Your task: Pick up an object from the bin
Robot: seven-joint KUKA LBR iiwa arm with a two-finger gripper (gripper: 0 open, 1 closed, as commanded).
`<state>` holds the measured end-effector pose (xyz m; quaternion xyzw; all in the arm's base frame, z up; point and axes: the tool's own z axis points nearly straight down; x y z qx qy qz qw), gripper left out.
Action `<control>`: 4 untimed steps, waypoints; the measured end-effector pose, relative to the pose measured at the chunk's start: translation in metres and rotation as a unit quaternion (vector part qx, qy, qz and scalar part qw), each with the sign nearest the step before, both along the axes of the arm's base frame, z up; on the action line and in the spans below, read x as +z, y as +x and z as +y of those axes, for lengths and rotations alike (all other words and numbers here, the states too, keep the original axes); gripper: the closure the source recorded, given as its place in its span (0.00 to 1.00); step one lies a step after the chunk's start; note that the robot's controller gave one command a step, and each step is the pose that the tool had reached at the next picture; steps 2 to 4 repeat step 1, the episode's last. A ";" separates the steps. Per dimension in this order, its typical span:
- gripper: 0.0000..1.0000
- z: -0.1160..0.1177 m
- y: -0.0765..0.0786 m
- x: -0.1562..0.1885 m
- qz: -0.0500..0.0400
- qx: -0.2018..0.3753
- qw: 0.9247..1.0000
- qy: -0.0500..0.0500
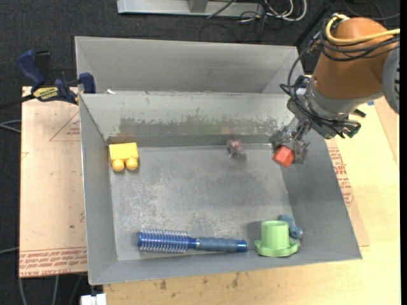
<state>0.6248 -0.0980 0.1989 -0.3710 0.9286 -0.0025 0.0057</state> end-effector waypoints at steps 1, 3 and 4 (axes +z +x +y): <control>1.00 0.006 0.021 0.076 0.001 0.124 0.992 -0.001; 1.00 0.006 0.021 0.076 0.001 0.124 0.992 -0.001; 1.00 0.006 0.021 0.076 0.001 0.124 0.992 -0.001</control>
Offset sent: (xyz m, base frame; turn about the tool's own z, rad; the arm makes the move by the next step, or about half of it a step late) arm 0.0192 0.0049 0.0732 -0.2510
